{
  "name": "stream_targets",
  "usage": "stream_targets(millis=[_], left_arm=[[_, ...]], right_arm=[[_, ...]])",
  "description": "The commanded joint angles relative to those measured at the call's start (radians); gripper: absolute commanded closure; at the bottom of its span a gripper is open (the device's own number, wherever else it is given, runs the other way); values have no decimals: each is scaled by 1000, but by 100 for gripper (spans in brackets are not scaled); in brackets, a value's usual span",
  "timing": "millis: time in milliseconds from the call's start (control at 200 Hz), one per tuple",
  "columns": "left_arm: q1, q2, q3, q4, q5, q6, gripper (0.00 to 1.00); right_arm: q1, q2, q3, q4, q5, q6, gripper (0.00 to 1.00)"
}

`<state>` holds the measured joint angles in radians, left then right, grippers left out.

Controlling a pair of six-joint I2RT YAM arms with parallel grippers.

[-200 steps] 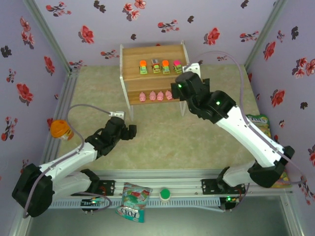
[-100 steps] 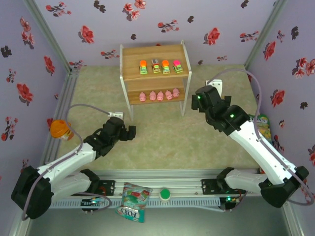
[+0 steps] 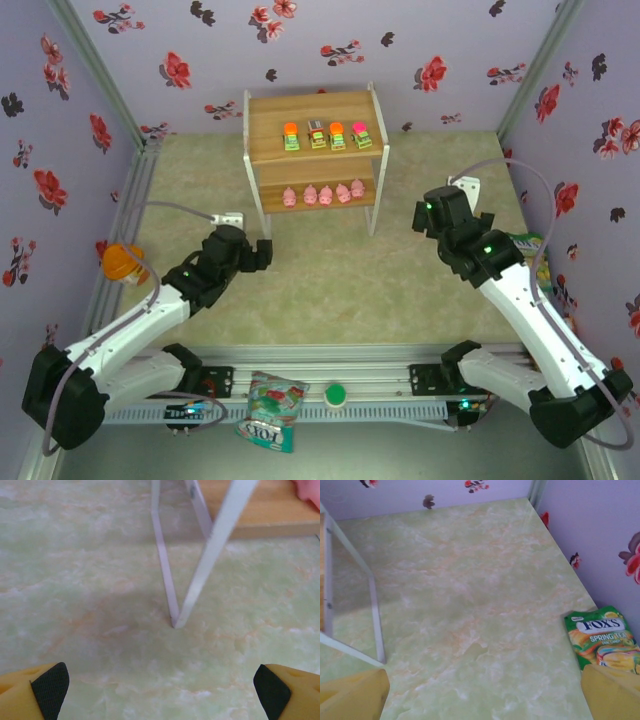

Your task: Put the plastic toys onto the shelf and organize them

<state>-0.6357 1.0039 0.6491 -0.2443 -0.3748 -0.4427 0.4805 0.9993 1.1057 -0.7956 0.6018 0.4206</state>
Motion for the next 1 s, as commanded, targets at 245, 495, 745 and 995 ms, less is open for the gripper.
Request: stream_targets(millis=[245,495,745,995], left_arm=[[196,-43,131,-86,-132,9,0],[285,-52,129,-8,-132,62,0],[348,-128,-3,259,-130,153,0],[447,-147,-164,544,-39,273,0]], right_arm=[[-105,-32,-88,81,-34,22,1],[-126,-54,-126,136,-55,6,1],[-129,-90,-194,217,-81,-10,5],[-129,-231,-390,478,-146,-50,12]])
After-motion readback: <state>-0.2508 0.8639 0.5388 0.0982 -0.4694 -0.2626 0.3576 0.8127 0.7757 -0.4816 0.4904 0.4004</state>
